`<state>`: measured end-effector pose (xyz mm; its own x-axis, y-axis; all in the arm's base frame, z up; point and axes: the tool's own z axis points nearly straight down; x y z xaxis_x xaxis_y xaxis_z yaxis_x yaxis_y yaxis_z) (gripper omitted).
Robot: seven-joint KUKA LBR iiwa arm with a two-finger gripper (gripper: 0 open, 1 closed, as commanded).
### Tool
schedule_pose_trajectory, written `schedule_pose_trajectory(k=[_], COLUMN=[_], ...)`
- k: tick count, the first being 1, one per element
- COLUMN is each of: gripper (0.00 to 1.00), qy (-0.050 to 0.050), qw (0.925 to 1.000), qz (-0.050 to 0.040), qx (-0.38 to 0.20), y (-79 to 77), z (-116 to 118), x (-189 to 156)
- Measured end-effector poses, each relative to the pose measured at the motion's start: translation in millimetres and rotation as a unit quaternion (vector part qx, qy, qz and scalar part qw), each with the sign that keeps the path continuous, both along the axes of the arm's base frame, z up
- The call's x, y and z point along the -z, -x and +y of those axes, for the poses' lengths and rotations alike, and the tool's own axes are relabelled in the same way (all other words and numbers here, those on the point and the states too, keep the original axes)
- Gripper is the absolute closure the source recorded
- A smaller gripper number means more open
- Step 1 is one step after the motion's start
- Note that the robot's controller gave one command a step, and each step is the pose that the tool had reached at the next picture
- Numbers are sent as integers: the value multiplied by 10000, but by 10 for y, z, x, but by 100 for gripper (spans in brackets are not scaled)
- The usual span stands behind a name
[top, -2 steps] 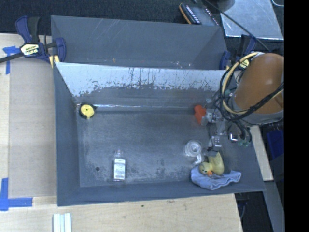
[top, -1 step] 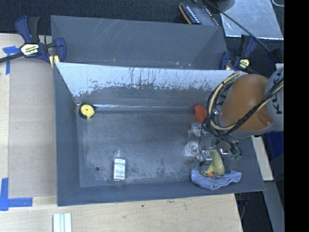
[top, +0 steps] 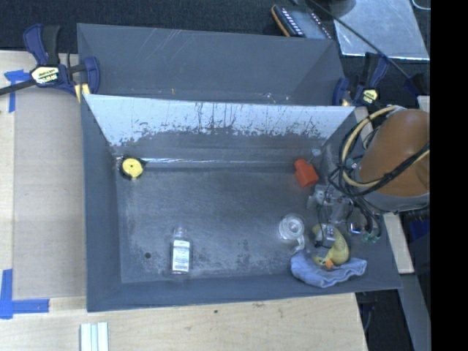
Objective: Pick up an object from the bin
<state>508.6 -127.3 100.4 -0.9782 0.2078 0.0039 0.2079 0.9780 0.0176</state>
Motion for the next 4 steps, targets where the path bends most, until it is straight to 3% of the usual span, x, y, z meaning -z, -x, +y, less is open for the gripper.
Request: schedule_pose_trajectory(k=[1,2,3,4], gripper=[100,100,100,100], qy=[89,90,57,71], qw=[9991,9992,9938,9985], qz=[-48,-48,-135,-131], qx=[401,398,-1099,534], y=[-49,-49,46,153], z=[102,101,-47,-81], x=[222,222,248,256])
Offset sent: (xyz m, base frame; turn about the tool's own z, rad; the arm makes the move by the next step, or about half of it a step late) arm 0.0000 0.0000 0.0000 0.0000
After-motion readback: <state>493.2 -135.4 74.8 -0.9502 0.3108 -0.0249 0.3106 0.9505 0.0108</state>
